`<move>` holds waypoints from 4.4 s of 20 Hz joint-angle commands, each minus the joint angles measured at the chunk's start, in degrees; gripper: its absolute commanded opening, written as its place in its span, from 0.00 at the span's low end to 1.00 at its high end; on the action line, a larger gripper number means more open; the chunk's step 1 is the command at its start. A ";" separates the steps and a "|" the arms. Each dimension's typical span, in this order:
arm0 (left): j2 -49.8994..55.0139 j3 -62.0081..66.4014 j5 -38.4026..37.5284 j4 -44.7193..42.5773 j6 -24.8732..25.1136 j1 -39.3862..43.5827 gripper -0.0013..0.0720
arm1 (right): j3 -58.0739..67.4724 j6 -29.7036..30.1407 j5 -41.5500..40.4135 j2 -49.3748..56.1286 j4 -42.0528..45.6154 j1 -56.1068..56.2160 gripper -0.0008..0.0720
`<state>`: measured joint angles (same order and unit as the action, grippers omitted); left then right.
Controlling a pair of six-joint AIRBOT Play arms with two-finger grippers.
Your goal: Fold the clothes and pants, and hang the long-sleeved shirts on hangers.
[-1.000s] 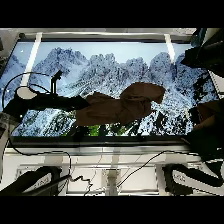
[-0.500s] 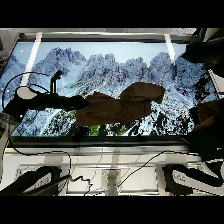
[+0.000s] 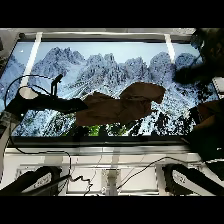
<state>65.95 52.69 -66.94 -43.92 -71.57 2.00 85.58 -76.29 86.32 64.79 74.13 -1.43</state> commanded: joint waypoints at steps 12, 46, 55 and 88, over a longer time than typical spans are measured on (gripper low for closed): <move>-16.20 -0.02 6.03 -13.11 4.92 -16.74 0.31 | -59.39 -9.29 -36.09 -23.17 -22.27 0.04 0.66; -15.10 -1.38 5.14 -16.02 4.72 -16.74 0.18 | -43.74 -0.72 -46.16 4.63 -51.04 7.52 0.03; -9.53 -25.16 6.19 -8.96 8.46 -16.68 0.89 | -39.41 -0.48 -45.79 2.75 -45.68 7.54 0.03; 5.95 -4.15 18.62 18.69 5.20 -13.46 0.04 | -27.36 -0.74 -49.05 2.75 -31.36 7.48 0.03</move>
<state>75.09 43.90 -45.50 -25.30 -66.52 -7.92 52.25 -76.77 38.11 67.57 38.02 6.04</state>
